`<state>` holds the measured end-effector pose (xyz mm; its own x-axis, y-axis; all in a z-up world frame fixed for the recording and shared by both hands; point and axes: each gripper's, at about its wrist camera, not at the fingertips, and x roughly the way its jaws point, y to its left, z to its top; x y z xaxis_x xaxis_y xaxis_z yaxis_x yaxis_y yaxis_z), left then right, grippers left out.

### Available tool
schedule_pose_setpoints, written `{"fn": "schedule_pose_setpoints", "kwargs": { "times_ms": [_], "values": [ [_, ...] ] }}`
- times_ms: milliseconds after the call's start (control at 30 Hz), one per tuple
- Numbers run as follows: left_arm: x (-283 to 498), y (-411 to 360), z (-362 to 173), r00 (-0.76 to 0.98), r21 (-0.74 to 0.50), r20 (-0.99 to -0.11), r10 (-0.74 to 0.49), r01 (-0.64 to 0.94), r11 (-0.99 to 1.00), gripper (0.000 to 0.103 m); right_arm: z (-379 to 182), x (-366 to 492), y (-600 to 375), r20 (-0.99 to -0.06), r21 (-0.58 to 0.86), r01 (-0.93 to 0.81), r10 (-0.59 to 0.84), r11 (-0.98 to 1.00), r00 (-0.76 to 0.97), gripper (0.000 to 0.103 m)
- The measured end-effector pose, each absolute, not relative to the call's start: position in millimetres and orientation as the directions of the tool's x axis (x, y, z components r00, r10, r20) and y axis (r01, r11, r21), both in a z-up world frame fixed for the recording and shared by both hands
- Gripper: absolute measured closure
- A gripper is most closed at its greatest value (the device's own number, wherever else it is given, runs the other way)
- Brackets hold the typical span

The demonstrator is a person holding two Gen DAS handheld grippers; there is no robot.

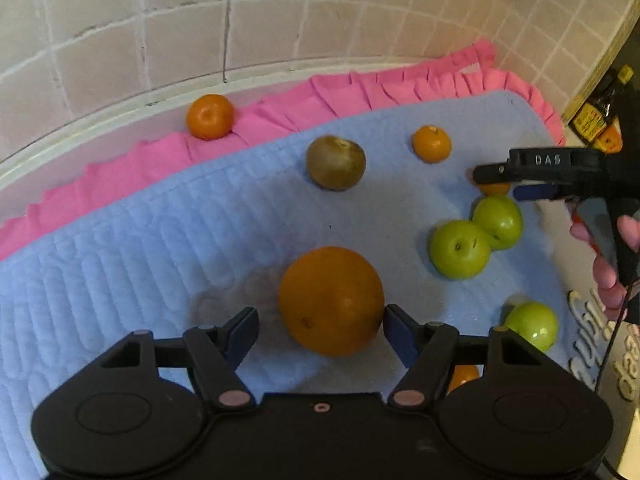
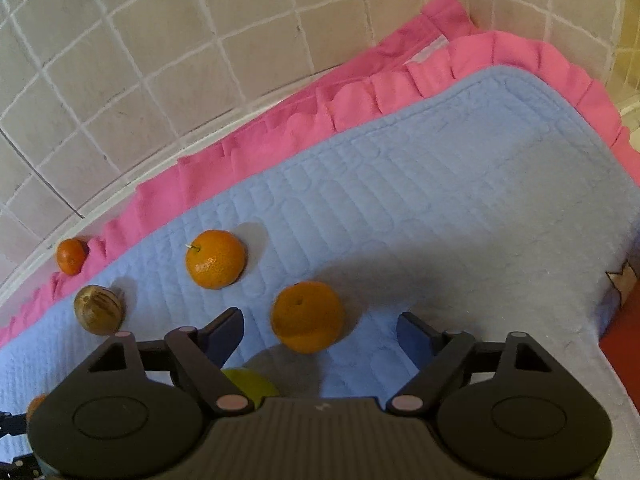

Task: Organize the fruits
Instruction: 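Grasp the large orange with the left tool while the right tool grasps a tangerine, then carry the orange and tangerine into the tray and open both tools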

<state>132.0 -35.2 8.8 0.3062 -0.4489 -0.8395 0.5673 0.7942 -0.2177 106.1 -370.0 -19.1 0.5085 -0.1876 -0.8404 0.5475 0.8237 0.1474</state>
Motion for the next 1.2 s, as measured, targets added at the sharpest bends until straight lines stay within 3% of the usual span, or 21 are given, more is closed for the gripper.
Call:
{"fn": "schedule_pose_setpoints", "kwargs": {
  "times_ms": [167,200,233,367,733,1200],
  "values": [
    [131,-42,9,0.321,-0.219,-0.829,-0.458,0.569,0.793,0.024,-20,110,-369,-0.837,0.12,0.547,-0.212,0.828,0.505,0.035],
    [130,-43,9,0.328,-0.208,-0.831,-0.449,0.566,0.798,0.034,-20,110,-369,-0.837,0.113,0.546,-0.217,0.83,0.503,0.042],
    [129,-45,10,0.346,-0.18,-0.832,-0.434,0.571,0.801,0.037,-20,110,-369,-0.835,0.108,0.544,-0.221,0.832,0.504,0.045],
    [126,-45,12,0.364,-0.161,-0.827,-0.428,0.577,0.801,0.038,-17,107,-371,-0.826,0.154,0.52,-0.179,0.84,0.535,0.061],
    [104,-58,40,0.438,-0.094,-0.791,-0.426,0.601,0.793,0.039,26,70,-371,-0.758,0.22,0.513,-0.186,0.83,0.625,0.062],
    [56,-169,121,0.431,-0.061,-0.651,-0.625,0.79,0.61,0.039,124,-63,-392,-0.626,0.016,0.662,-0.508,0.75,0.591,0.062]
  ]
}}
